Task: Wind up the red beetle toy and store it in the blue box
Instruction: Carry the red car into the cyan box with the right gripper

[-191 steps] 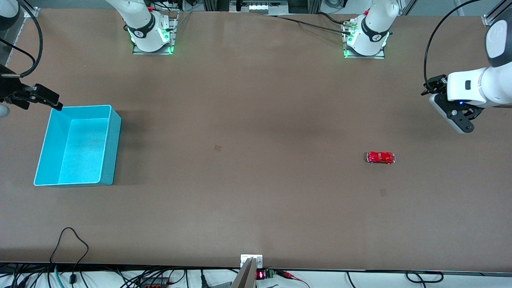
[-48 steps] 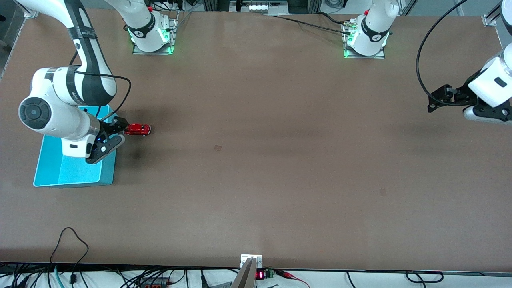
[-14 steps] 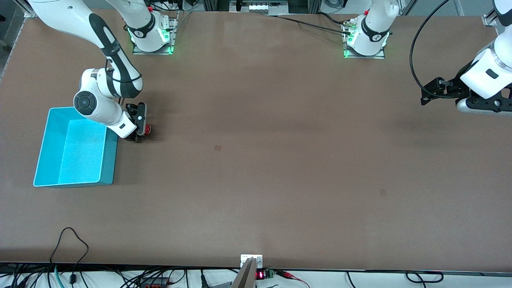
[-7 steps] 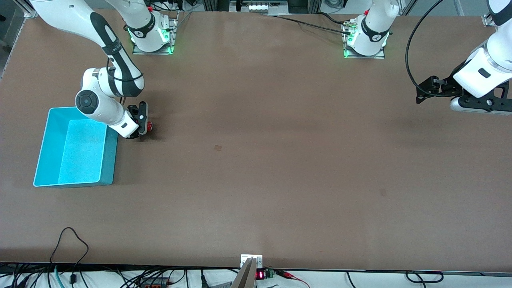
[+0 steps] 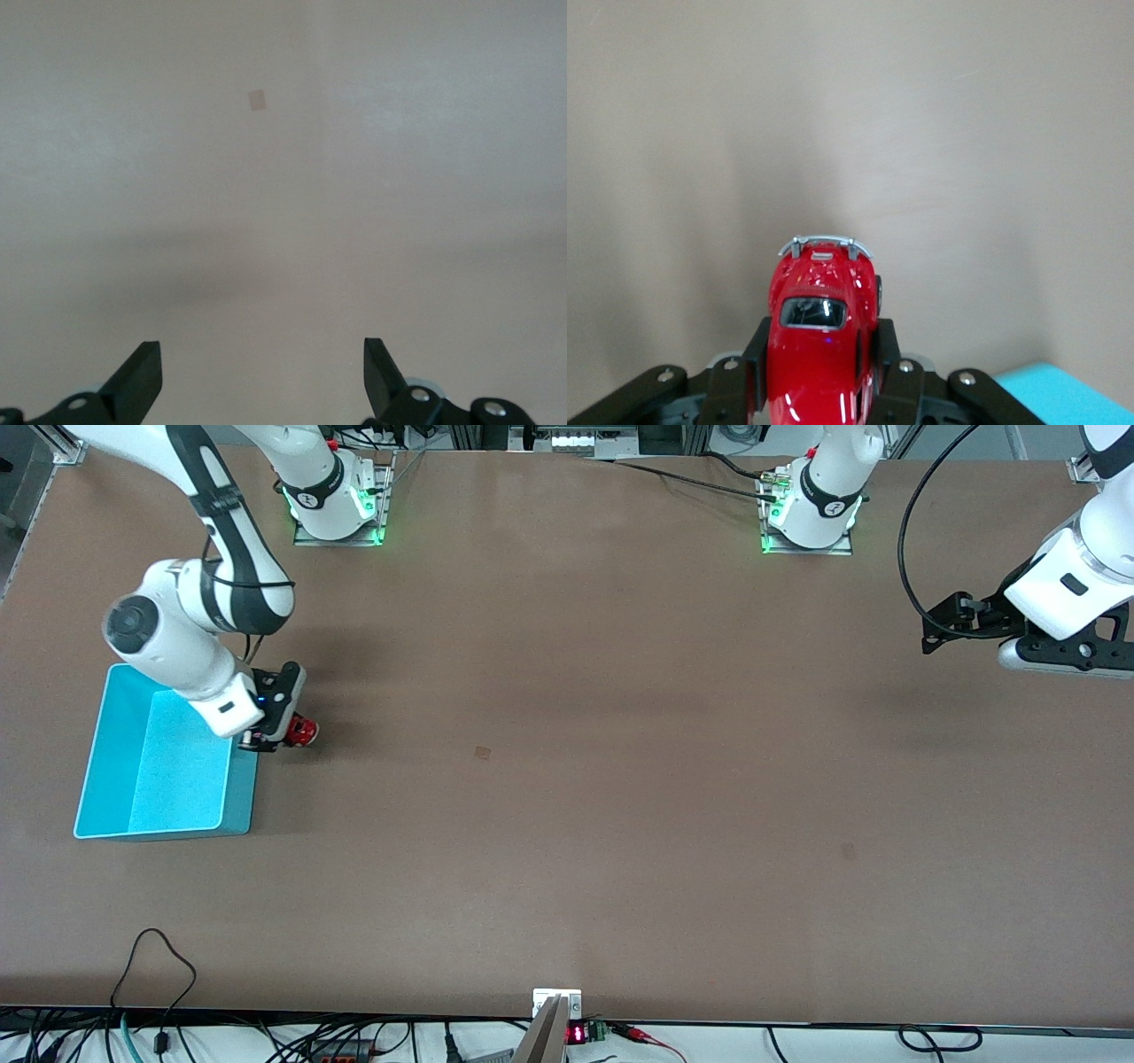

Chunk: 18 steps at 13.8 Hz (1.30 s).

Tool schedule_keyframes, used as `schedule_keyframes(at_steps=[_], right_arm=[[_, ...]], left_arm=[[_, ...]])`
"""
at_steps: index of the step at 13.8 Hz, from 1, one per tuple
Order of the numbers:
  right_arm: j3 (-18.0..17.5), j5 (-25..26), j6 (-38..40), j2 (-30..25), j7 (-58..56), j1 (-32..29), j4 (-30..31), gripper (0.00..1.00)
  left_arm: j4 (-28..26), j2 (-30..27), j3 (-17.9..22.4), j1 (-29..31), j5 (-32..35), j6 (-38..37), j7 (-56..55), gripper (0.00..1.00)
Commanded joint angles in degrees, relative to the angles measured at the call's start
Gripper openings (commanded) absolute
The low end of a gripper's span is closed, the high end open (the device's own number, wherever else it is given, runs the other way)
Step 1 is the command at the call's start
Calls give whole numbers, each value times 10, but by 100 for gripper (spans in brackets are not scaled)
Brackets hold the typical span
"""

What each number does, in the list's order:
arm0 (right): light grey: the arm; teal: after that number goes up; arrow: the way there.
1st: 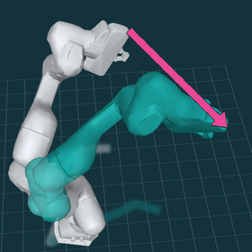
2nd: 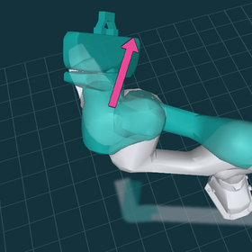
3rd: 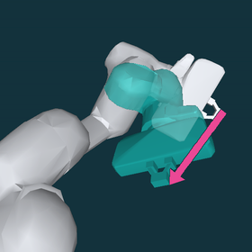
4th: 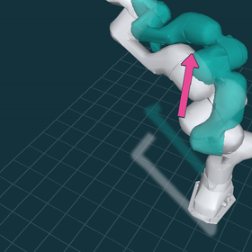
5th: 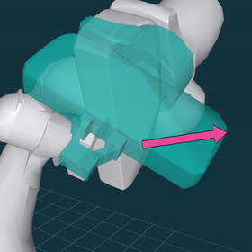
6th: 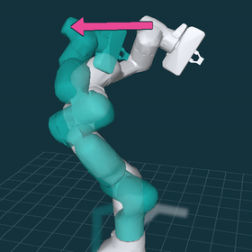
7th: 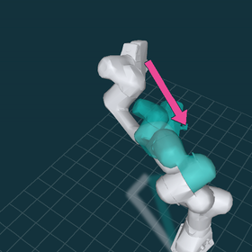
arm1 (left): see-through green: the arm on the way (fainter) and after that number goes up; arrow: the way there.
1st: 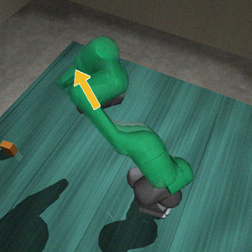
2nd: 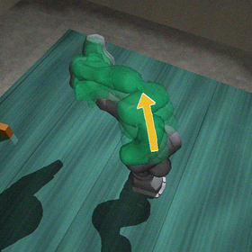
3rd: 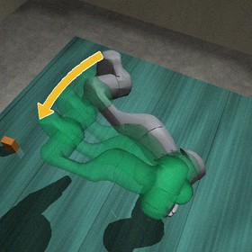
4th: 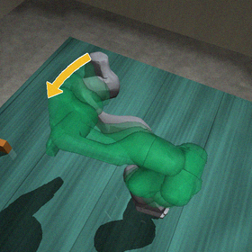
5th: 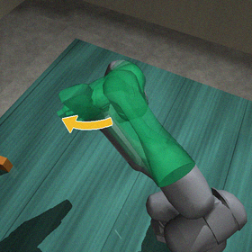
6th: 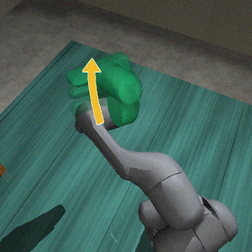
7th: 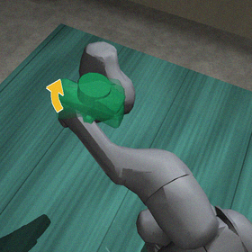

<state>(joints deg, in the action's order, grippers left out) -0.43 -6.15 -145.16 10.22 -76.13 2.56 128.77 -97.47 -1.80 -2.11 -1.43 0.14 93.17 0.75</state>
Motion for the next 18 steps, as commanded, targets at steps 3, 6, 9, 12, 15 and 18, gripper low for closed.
schedule_keyframes(at_steps=[3, 6, 9, 12, 15, 18], right_arm=[[-1, -14, 13, -22, 209, -20, -61, 4], [0, -12, 26, -19, 340, -71, -82, 0], [3, -11, 59, 1, 444, -140, -91, 0], [5, -8, 133, 32, 550, -162, -146, 0], [6, 3, 170, 74, 591, -168, -182, 0], [7, 22, 159, 123, 585, -180, -198, 0]], left_arm=[[14, 4, 1, 0, -9, -12, -4, 100], [14, 4, 1, 2, -9, -12, -4, 100], [14, 7, 1, 3, -9, -12, -4, 100], [14, 7, 1, 4, -9, -12, -4, 100], [14, 7, 1, 4, -9, -12, -3, 100], [14, 7, 1, 4, -9, -12, -4, 100]])
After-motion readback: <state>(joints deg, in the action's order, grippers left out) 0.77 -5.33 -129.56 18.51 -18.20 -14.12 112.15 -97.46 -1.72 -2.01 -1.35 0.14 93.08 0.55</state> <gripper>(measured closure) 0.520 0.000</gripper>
